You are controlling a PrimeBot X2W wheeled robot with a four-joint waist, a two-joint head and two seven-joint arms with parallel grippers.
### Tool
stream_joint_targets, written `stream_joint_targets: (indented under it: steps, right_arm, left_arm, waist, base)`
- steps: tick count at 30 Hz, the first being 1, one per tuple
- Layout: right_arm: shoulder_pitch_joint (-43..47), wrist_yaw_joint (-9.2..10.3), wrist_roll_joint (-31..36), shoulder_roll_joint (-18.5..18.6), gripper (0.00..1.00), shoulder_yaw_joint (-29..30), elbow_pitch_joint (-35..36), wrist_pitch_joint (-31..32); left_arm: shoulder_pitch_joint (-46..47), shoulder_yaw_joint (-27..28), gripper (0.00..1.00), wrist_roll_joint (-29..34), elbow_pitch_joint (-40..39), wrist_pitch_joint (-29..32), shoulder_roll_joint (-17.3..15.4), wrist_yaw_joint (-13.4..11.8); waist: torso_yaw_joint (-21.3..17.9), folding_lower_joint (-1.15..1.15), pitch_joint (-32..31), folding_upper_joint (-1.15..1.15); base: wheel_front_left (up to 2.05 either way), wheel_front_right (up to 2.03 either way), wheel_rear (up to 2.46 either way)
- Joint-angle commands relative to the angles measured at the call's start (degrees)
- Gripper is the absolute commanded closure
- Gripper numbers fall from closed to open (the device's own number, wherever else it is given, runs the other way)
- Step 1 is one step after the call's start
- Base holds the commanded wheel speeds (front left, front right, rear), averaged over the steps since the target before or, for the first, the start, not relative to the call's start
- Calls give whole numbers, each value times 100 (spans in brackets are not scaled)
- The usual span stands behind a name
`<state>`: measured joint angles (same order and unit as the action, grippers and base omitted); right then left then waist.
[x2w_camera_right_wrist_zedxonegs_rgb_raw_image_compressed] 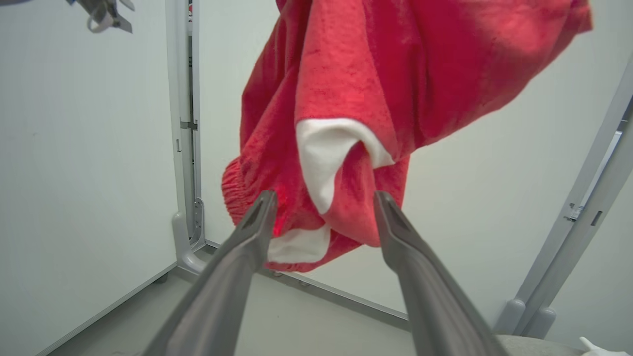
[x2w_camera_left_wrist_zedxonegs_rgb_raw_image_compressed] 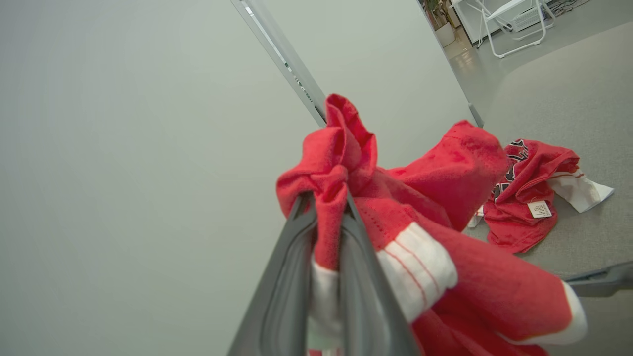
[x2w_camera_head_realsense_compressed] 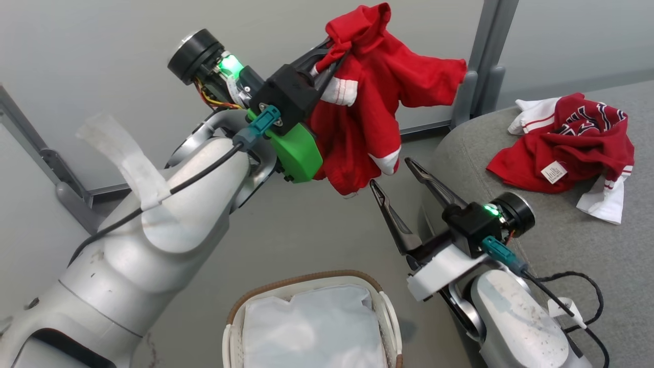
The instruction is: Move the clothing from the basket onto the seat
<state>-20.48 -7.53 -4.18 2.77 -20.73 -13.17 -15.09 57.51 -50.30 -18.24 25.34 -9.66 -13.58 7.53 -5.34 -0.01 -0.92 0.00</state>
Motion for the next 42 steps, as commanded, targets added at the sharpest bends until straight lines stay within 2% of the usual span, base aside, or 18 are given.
stream_joint_targets:
  steps: [1, 8, 9, 10, 12, 20, 27, 28, 31, 39, 42]
  right_arm:
    - [-126, 8, 26, 22, 0, -27, -73, -13]
    - [-594, 8, 79, 20, 0, -24, -483, -12]
    - [-636, 8, 78, 21, 12, -15, -530, -12]
    - [-686, 8, 76, 21, 63, -6, -586, -13]
    - [-759, 8, 65, 21, 100, 3, -660, -12]
    - [-792, 8, 19, 21, 100, 141, -561, -13]
    - [-675, 8, 19, 21, 100, 207, -418, -13]
    - [-658, 8, 17, 21, 100, 228, -392, -13]
    - [-580, 8, 9, 21, 100, 312, -319, -13]
    - [-370, 8, 26, 20, 100, 587, -155, -13]
    - [-278, 8, 45, 20, 100, 658, -105, -13]
  left_arm:
    - [81, -38, 100, -64, -46, -4, 30, -8]
    - [-13, -196, 100, -149, -372, 46, 91, -8]
    - [-49, -217, 100, -156, -414, 55, 84, -8]
    - [-94, -237, 100, -176, -460, 77, 68, -8]
    - [-176, -247, 100, -209, -537, 85, 34, -11]
    - [-518, -223, 100, -399, -542, 65, -129, -123]
    - [-869, -170, 100, -597, -352, -114, -148, -188]
    - [-947, -164, 91, -637, -316, -160, -140, -202]
    - [-1197, -142, 0, -759, -184, -283, -121, -232]
    - [-2169, 92, 0, -1120, 117, -538, 4, -366]
    - [-2617, 348, 0, -1280, 97, -553, 107, -331]
  waist:
    - [46, 1, -20, 0]
    - [184, 1, -56, 0]
    - [196, 1, -58, 0]
    - [207, 1, -60, 0]
    - [216, 1, -62, 0]
    - [171, 1, -53, 0]
    - [106, 1, -58, 0]
    - [100, 1, -58, 0]
    - [90, 1, -54, 0]
    - [83, 1, -32, 0]
    - [76, 1, -13, 0]
  base:
    - [0, 0, 0]
    - [0, 0, 0]
    - [0, 0, 0]
    - [0, 0, 0]
    - [0, 0, 0]
    - [0, 0, 0]
    - [0, 0, 0]
    - [0, 0, 0]
    - [0, 0, 0]
    - [0, 0, 0]
    - [0, 0, 0]
